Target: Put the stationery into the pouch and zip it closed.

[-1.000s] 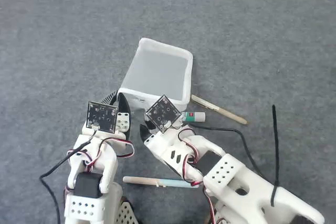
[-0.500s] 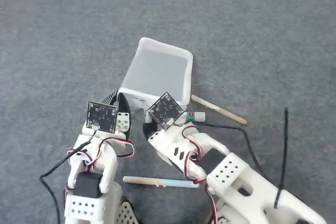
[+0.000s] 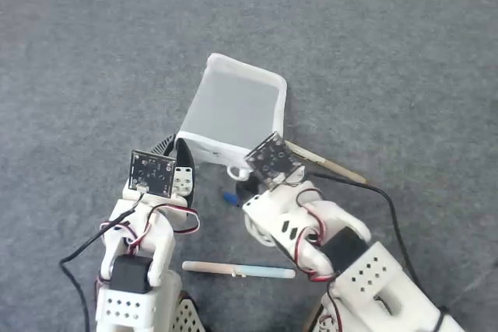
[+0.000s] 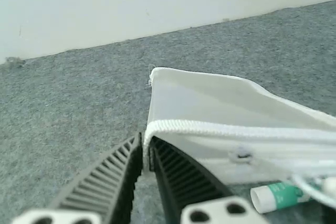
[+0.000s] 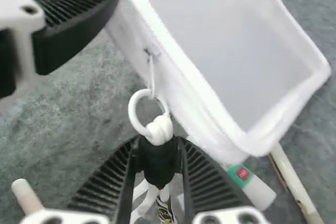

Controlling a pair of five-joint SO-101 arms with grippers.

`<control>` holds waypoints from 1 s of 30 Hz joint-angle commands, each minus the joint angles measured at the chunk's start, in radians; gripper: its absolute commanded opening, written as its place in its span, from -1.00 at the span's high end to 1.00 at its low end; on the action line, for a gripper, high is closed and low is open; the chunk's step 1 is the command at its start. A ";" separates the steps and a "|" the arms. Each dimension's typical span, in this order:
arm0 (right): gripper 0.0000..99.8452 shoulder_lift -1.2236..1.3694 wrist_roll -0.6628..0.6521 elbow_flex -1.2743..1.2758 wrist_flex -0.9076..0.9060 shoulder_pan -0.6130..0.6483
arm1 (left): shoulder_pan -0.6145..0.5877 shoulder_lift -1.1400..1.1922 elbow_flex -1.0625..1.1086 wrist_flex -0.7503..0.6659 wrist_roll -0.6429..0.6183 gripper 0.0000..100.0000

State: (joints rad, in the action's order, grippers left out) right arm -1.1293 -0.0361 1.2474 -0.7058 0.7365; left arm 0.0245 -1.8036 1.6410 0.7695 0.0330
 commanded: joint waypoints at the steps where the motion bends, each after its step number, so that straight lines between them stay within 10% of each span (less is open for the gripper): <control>1: 0.98 -0.042 -0.008 -0.054 -0.022 -0.074 | -0.009 -0.018 -0.054 -0.002 0.011 0.98; 30: 0.98 -0.044 0.002 -0.057 -0.015 -0.321 | -0.063 -0.018 -0.054 0.003 0.012 0.97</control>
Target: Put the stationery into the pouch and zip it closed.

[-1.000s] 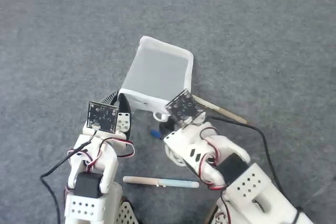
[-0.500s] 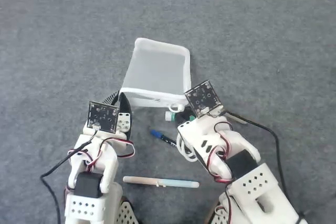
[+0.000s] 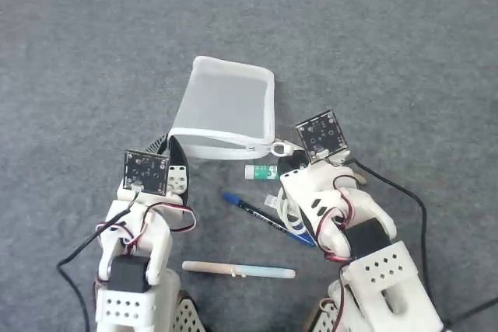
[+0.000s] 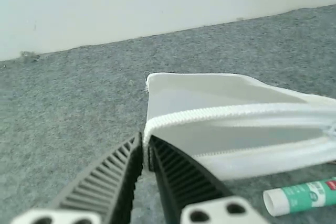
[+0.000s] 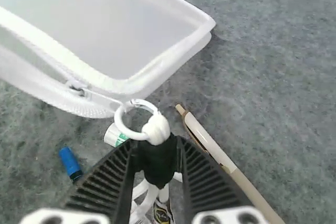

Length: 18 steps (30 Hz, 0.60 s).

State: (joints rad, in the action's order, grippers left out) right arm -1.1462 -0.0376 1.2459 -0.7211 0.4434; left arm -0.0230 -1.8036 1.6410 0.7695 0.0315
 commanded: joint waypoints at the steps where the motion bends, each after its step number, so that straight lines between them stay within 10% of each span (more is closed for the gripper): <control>1: 0.98 -0.027 0.003 -0.055 0.001 -0.028 | -0.015 -0.018 -0.054 0.003 0.014 0.97; 18: 0.98 -0.027 -0.008 -0.072 -0.025 -0.019 | -0.014 -0.018 -0.053 0.003 0.014 0.97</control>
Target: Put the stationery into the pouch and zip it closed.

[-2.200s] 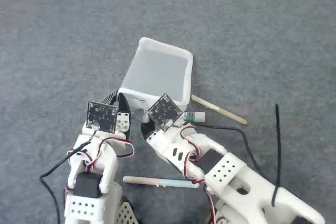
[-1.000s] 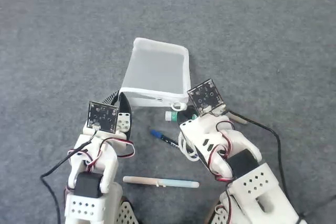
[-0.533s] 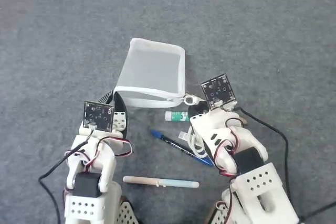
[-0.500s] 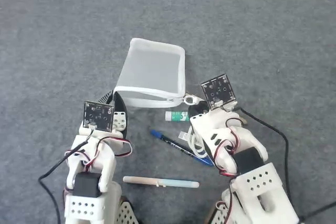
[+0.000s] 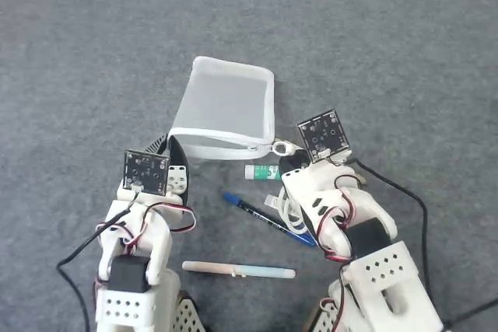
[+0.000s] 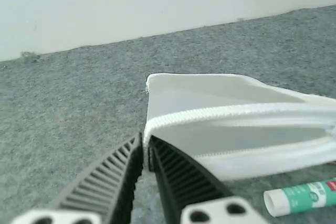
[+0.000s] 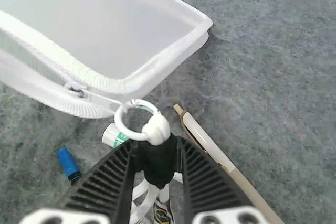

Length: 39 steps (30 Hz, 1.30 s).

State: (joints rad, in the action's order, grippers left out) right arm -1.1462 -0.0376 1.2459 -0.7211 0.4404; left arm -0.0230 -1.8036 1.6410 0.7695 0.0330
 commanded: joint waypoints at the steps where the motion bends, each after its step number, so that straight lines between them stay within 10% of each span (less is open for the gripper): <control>1: 0.98 -0.027 -0.008 -0.081 -0.038 -0.016 | -0.014 -0.018 -0.053 0.003 0.012 0.97; 30: 0.98 -0.039 -0.149 -0.103 -0.107 0.094 | 0.054 -0.015 -0.053 0.054 0.017 0.72; 39: 0.98 -0.406 -0.176 -0.112 -0.320 0.097 | 0.052 -0.015 -0.041 0.046 0.017 0.72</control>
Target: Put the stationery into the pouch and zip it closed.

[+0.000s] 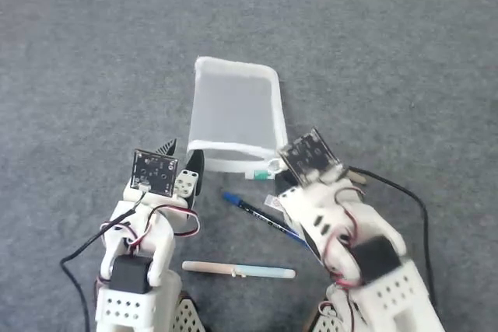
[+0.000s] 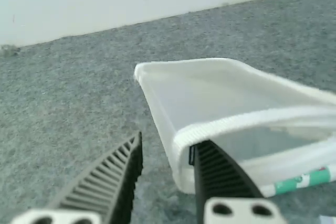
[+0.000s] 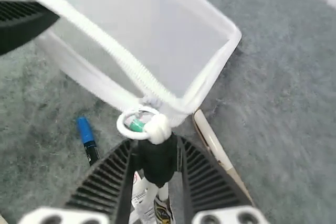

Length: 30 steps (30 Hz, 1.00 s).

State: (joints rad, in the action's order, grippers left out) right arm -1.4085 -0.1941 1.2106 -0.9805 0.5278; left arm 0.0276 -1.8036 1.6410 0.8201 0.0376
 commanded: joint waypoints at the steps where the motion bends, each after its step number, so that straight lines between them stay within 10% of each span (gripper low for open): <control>1: 0.98 -0.193 -0.020 -0.075 -0.084 0.015 | 0.002 -0.015 -0.041 -0.005 0.012 0.72; 30: 0.77 -0.397 -0.066 -0.046 -0.220 0.159 | 0.071 -0.015 -0.102 0.146 0.100 0.91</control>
State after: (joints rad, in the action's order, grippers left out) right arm -1.8029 -0.2509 1.2106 -1.2045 0.6751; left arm 0.0951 -1.8036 1.6241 0.9106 0.1266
